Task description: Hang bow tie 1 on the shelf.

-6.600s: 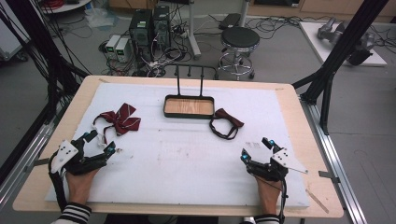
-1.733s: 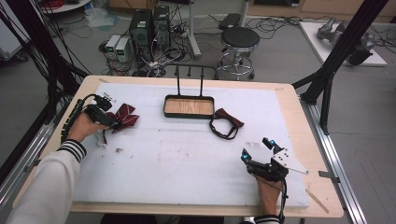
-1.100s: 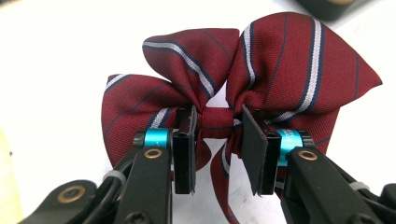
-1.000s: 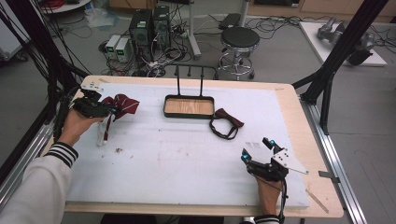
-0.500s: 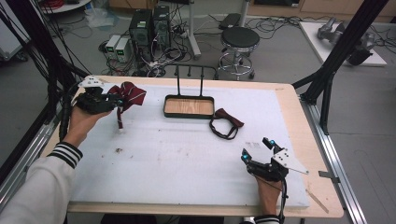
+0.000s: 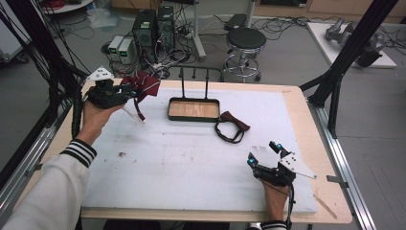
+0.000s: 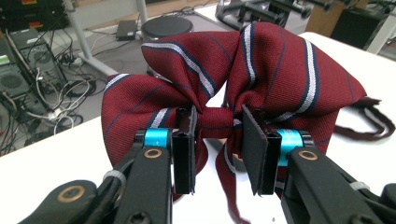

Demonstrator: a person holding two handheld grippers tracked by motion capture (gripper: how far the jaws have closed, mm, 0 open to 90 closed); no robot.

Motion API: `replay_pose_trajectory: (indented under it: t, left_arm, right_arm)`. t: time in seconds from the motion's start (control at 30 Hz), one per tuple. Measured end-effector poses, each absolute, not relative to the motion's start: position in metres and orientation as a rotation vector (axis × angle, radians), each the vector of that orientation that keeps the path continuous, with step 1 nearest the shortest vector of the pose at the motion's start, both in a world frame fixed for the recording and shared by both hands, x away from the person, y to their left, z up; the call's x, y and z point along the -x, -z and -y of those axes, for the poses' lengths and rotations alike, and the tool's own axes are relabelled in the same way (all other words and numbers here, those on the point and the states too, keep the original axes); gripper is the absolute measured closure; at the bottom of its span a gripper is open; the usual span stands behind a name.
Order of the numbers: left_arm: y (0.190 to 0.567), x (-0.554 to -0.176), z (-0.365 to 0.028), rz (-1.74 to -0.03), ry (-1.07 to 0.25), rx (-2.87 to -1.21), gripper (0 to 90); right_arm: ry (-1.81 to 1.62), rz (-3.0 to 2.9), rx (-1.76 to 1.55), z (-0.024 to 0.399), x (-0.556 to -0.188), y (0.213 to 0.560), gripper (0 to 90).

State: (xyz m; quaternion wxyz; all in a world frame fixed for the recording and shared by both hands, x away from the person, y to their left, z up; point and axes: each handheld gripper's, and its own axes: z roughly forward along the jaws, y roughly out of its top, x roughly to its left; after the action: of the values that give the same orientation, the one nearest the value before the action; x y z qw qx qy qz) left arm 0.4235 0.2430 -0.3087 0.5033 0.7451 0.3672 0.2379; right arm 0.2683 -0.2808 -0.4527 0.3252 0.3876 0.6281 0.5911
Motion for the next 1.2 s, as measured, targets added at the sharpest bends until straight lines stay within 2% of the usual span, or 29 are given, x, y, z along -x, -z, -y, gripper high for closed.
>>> replay_pose_trajectory:
  t: [1.2]
  left_arm:
    - [0.282,-0.470,-0.178,-0.852,-0.589,-1.714,67.0]
  right_arm:
    - [-1.544,-1.643,-1.020,0.280,-0.268,0.453,8.6]
